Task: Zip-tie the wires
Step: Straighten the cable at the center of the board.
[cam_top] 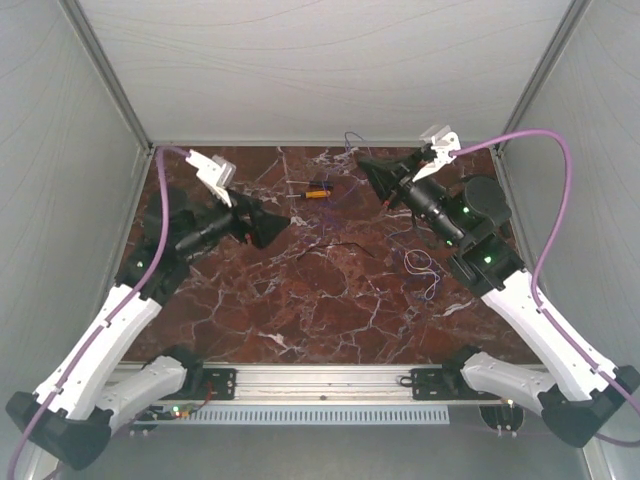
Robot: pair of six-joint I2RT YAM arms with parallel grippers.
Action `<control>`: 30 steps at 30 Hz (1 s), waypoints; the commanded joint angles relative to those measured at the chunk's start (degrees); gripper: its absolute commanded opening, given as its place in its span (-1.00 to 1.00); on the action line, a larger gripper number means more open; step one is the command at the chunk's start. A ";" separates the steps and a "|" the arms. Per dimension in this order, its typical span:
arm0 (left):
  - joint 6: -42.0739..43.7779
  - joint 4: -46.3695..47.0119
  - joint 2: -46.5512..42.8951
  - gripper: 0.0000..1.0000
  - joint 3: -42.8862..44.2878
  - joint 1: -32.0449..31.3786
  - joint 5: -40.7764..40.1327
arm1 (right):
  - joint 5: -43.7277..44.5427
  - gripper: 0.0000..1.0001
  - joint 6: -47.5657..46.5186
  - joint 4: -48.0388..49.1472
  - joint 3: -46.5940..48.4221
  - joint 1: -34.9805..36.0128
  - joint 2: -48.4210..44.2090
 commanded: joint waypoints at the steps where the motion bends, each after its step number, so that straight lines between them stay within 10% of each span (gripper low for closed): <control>1: -3.03 6.52 3.65 0.88 10.37 0.13 7.29 | -4.41 -1.00 -0.02 -1.58 -1.85 0.32 -3.37; 12: -7.50 9.84 15.53 0.78 23.86 -1.91 17.50 | -7.70 -1.00 0.82 -2.96 -3.13 0.27 -6.45; 30: -2.52 6.76 25.99 0.52 30.98 -13.52 12.36 | -8.51 -1.00 1.36 -4.82 -2.60 0.30 -9.82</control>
